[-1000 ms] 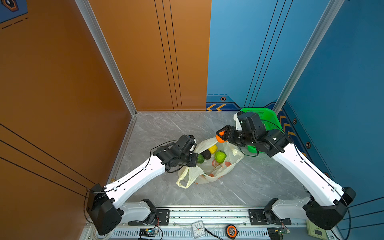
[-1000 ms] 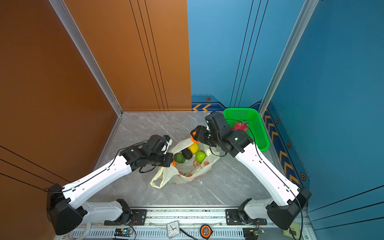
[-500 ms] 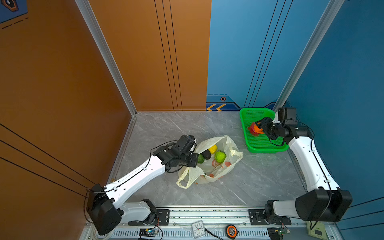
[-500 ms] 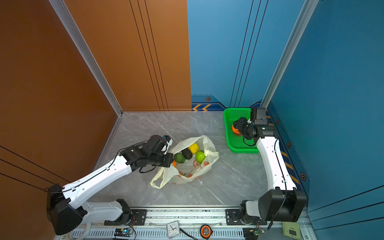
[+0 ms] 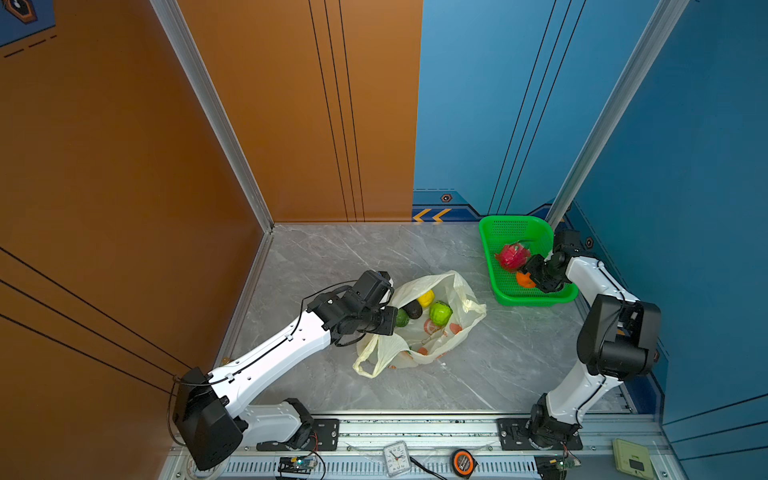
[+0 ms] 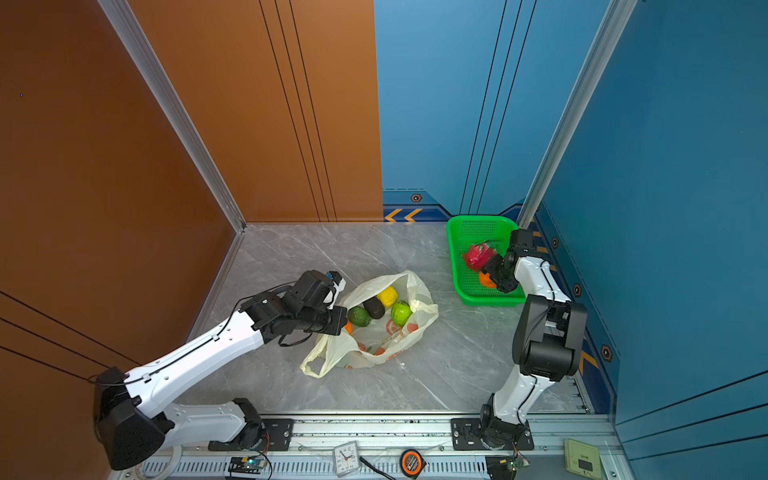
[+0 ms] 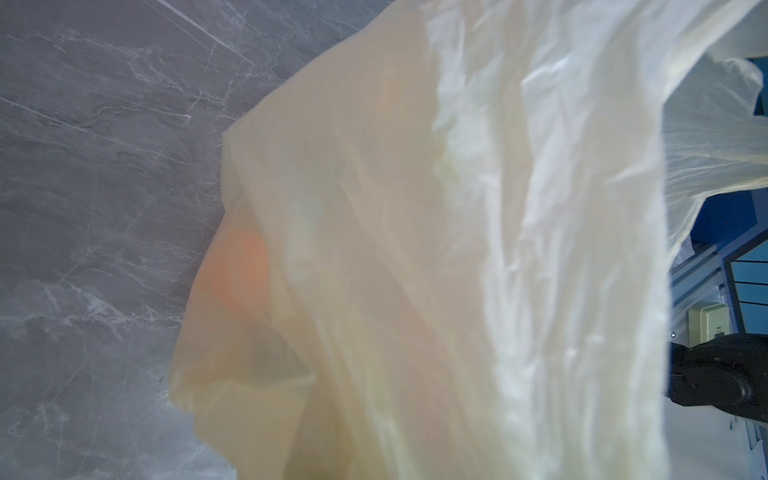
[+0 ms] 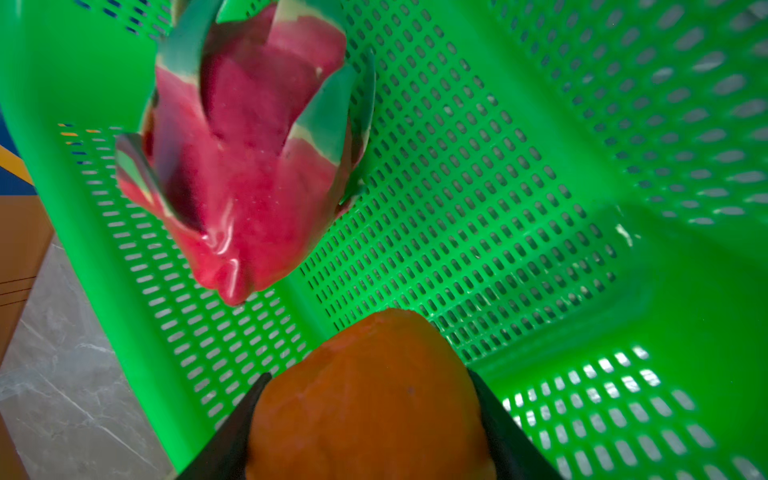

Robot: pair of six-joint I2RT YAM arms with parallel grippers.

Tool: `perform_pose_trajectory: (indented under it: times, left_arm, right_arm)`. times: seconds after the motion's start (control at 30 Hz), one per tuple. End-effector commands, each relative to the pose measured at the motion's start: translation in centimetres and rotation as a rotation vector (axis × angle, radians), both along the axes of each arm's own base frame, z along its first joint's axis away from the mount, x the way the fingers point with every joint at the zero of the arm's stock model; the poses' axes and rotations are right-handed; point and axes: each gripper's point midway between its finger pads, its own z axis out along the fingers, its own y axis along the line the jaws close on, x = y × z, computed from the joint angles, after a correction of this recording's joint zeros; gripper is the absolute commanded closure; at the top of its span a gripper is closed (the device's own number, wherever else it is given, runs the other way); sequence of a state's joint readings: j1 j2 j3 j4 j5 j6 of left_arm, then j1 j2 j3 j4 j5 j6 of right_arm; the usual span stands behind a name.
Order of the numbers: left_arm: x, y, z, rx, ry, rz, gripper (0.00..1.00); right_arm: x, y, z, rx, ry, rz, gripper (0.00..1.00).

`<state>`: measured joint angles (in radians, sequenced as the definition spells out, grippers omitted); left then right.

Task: Untie the knot of the plastic bag and take out the fruit
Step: 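Carry the orange to the green basket and release it with the right gripper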

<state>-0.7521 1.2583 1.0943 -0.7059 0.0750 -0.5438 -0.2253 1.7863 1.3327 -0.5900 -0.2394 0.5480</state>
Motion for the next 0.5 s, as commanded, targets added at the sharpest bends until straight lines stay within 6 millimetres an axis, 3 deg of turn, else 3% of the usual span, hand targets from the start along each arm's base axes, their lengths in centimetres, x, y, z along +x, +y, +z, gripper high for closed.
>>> perform_pose_trajectory:
  times: [0.0,0.27,0.47]
  left_arm:
    - [-0.1,-0.2,0.7,-0.014,-0.015,-0.001,1.00]
    - [-0.2,-0.2,0.9,-0.018,-0.017,-0.002,1.00]
    - [-0.3,-0.1,0.9,-0.017,-0.021,-0.002,1.00]
  right_arm:
    - [0.9,0.7,0.3,-0.031,-0.013,0.051,0.41]
    - [0.4,1.1,1.3,-0.089,0.000,0.071,0.16]
    - [-0.3,1.6,3.3,-0.108,-0.014,0.095,0.13]
